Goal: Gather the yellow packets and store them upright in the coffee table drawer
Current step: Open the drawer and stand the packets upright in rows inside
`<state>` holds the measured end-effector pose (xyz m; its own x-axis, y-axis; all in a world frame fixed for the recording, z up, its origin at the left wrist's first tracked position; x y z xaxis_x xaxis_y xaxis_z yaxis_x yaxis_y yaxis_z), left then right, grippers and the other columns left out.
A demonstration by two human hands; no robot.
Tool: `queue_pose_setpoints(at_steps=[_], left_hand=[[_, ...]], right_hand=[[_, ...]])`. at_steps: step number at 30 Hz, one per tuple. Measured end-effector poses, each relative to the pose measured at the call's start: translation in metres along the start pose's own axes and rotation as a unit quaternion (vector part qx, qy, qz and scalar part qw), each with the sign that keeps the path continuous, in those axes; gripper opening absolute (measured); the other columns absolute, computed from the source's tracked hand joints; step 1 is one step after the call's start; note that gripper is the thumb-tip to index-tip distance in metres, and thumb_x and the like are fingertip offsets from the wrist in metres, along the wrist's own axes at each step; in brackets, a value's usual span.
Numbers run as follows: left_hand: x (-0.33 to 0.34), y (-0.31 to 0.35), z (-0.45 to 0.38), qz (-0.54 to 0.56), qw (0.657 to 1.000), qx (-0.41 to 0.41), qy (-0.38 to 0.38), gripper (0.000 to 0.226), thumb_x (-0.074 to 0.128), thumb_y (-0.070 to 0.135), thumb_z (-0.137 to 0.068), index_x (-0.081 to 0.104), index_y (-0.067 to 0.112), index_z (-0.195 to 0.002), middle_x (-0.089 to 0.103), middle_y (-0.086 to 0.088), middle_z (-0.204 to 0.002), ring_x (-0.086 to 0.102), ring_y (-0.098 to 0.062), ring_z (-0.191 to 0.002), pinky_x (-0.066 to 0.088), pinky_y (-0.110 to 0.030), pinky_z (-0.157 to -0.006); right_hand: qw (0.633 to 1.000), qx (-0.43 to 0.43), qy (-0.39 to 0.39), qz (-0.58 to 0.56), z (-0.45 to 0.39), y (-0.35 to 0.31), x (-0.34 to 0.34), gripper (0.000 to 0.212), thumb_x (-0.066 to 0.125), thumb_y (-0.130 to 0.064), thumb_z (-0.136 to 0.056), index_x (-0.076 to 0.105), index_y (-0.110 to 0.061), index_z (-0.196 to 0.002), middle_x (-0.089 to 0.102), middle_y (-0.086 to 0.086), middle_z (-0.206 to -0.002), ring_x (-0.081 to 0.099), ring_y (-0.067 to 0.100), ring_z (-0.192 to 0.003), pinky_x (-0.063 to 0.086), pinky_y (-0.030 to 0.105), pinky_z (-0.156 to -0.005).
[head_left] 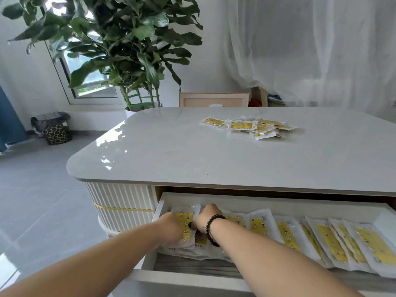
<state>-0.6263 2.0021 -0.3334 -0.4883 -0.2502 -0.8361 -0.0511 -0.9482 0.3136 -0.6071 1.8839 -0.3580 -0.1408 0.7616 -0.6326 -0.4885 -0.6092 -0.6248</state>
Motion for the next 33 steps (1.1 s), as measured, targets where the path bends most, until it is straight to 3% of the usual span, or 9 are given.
queue_pose_setpoints(at_steps=[3, 6, 9, 12, 14, 16, 19, 24, 33], left_hand=[[0.005, -0.004, -0.004, -0.104, 0.994, 0.003, -0.039, 0.03, 0.039, -0.007, -0.096, 0.054, -0.001, -0.07, 0.029, -0.003, -0.059, 0.032, -0.02, -0.061, 0.033, -0.026, -0.073], [-0.007, -0.004, -0.002, 0.103, 0.993, -0.033, 0.039, 0.02, 0.041, 0.002, -0.096, 0.059, 0.004, -0.087, 0.036, 0.0, -0.064, 0.032, -0.01, -0.056, 0.036, -0.016, -0.056], [-0.016, -0.009, -0.003, 0.133, 0.987, -0.052, 0.069, 0.024, 0.043, 0.003, -0.091, 0.039, 0.02, -0.074, 0.034, 0.006, -0.073, 0.035, -0.005, -0.062, 0.036, -0.016, -0.062], [-0.026, -0.002, 0.003, 0.149, 0.986, -0.029, 0.069, 0.026, 0.044, 0.0, -0.087, 0.041, 0.023, -0.074, 0.038, 0.005, -0.079, 0.038, -0.01, -0.069, 0.035, -0.02, -0.064], [-0.035, 0.009, 0.01, 0.164, 0.983, 0.003, 0.086, 0.026, 0.045, 0.001, -0.088, 0.062, 0.013, -0.104, 0.056, -0.004, -0.103, 0.051, -0.017, -0.083, 0.041, -0.021, -0.068], [-0.045, 0.022, 0.018, 0.191, 0.975, 0.03, 0.11, 0.04, 0.05, 0.004, -0.088, 0.057, 0.008, -0.127, 0.06, -0.008, -0.121, 0.06, -0.021, -0.098, 0.048, -0.023, -0.074], [-0.056, 0.049, 0.028, 0.244, 0.957, 0.077, 0.135, 0.031, 0.055, 0.004, -0.086, 0.064, 0.01, -0.116, 0.071, -0.008, -0.102, 0.068, -0.022, -0.094, 0.055, -0.03, -0.076], [-0.07, 0.093, 0.034, 0.261, 0.939, 0.143, 0.174, 0.032, 0.044, -0.001, -0.085, 0.065, 0.014, -0.105, 0.075, 0.0, -0.086, 0.071, -0.015, -0.086, 0.058, -0.029, -0.072], [-0.091, 0.144, -0.029, 0.226, 0.925, 0.185, 0.245, 0.033, 0.044, 0.004, -0.087, 0.065, 0.016, -0.11, 0.07, 0.004, -0.096, 0.062, -0.015, -0.091, 0.047, -0.018, -0.063]], right_hand=[[1.0, -0.016, 0.019, 0.009, 0.002, 0.001, -0.002, 0.038, 0.061, -0.029, -0.088, 0.036, -0.012, -0.065, 0.042, -0.001, -0.065, 0.049, 0.014, -0.064, 0.035, 0.019, -0.043], [0.999, -0.017, 0.032, -0.011, 0.005, 0.004, -0.012, 0.037, 0.061, -0.028, -0.089, 0.036, -0.013, -0.066, 0.041, -0.002, -0.067, 0.049, 0.013, -0.068, 0.042, 0.019, -0.052], [0.999, -0.025, 0.027, -0.019, 0.014, 0.005, -0.028, 0.026, 0.066, -0.025, -0.085, 0.046, -0.012, -0.075, 0.047, -0.002, -0.071, 0.051, 0.012, -0.068, 0.038, 0.016, -0.047], [0.999, -0.033, 0.004, -0.029, 0.03, 0.004, -0.046, 0.015, 0.063, -0.013, -0.081, 0.056, -0.008, -0.093, 0.059, 0.005, -0.091, 0.064, 0.02, -0.081, 0.053, 0.023, -0.065], [0.996, -0.035, -0.029, -0.072, 0.044, 0.005, -0.064, 0.02, 0.06, -0.005, -0.081, 0.058, -0.002, -0.101, 0.064, 0.011, -0.094, 0.068, 0.026, -0.075, 0.06, 0.037, -0.07], [0.993, -0.043, -0.054, -0.095, 0.06, 0.006, -0.089, 0.022, 0.059, -0.002, -0.086, 0.061, 0.003, -0.106, 0.066, 0.009, -0.081, 0.065, 0.023, -0.061, 0.06, 0.037, -0.066], [0.992, -0.069, -0.029, -0.101, 0.078, 0.009, -0.133, 0.015, 0.058, 0.0, -0.086, 0.063, 0.002, -0.1, 0.065, 0.008, -0.072, 0.064, 0.022, -0.058, 0.058, 0.035, -0.068], [0.984, -0.08, 0.038, -0.152, 0.083, 0.025, -0.193, 0.008, 0.056, 0.004, -0.086, 0.06, -0.003, -0.082, 0.064, 0.013, -0.076, 0.062, 0.022, -0.055, 0.052, 0.026, -0.05], [0.956, -0.128, 0.132, -0.228, 0.03, 0.035, -0.252, 0.012, 0.054, 0.0, -0.088, 0.061, -0.006, -0.08, 0.066, 0.011, -0.079, 0.062, 0.02, -0.054, 0.049, 0.022, -0.048]])
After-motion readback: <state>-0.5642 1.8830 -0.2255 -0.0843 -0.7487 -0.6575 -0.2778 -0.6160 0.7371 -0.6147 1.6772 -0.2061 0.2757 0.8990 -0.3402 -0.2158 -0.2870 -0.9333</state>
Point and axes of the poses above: each hand's wrist, its own z-axis away from the middle knuckle, its own x-axis out of the palm, y = z × x, the point moved 3 cm from there along -z, towards the middle knuckle
